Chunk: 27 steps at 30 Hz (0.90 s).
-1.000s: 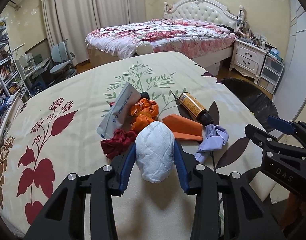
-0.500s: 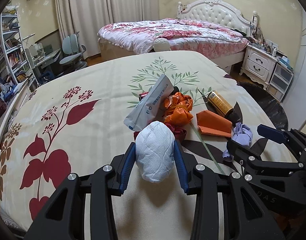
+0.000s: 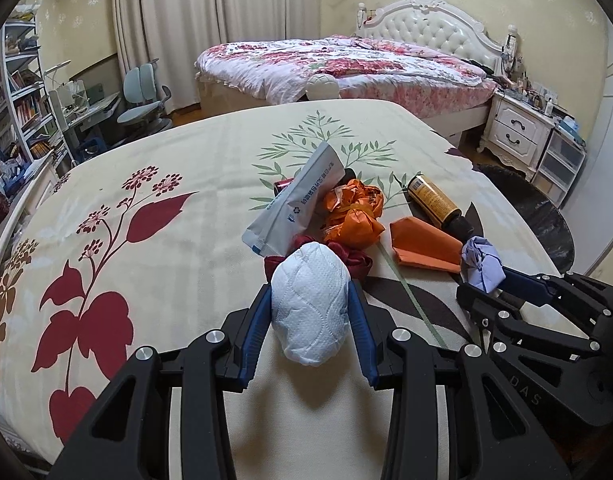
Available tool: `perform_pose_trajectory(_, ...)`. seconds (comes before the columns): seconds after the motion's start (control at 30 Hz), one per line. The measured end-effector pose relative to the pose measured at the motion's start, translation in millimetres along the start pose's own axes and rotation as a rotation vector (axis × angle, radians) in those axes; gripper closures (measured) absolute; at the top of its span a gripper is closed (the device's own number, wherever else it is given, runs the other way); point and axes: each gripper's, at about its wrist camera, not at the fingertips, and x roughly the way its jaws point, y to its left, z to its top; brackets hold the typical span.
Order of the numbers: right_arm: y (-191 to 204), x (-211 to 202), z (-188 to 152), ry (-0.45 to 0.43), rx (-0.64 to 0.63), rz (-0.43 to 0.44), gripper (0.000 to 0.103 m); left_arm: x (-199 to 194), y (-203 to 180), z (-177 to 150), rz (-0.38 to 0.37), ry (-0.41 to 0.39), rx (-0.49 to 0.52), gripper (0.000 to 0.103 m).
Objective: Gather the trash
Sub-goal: 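Grasp the lavender cloth with the right gripper while the left gripper holds the white ball, then lift the lavender cloth toward the bin with the right gripper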
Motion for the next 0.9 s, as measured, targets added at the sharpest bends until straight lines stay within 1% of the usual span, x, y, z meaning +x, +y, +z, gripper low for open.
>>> perform_pose_trajectory(0.13,-1.4,-1.1,-1.2,0.0,-0.002,-0.001,0.077,-0.9,-1.2,0.5,-0.001,-0.005,0.002,0.063)
perform_pose_trajectory(0.2,-1.8,-2.1,-2.0,-0.001,0.001,0.0,0.079,-0.8,-1.4,0.7,0.0,-0.005,0.003,0.063)
perform_pose_trajectory(0.27,-2.3,-3.1,-2.8,-0.001,0.0,0.001,0.084,-0.8,-1.2,0.8,-0.001,-0.005,0.002,0.063)
perform_pose_trajectory(0.43,-5.0,-7.7,-3.2,-0.012,0.005,-0.003,0.084,-1.5,-2.4,1.5,-0.003,-0.008,0.003,0.063)
perform_pose_trajectory(0.63,-10.3,-21.1,-2.1,-0.047,0.004,-0.014,0.084,-6.5,-10.1,5.9,-0.013,-0.025,0.009,0.063)
perform_pose_trajectory(0.9,-29.6,-32.4,4.0,-0.084,0.043,-0.032,0.084,-9.0,-21.2,14.4,-0.032,-0.046,0.025,0.063)
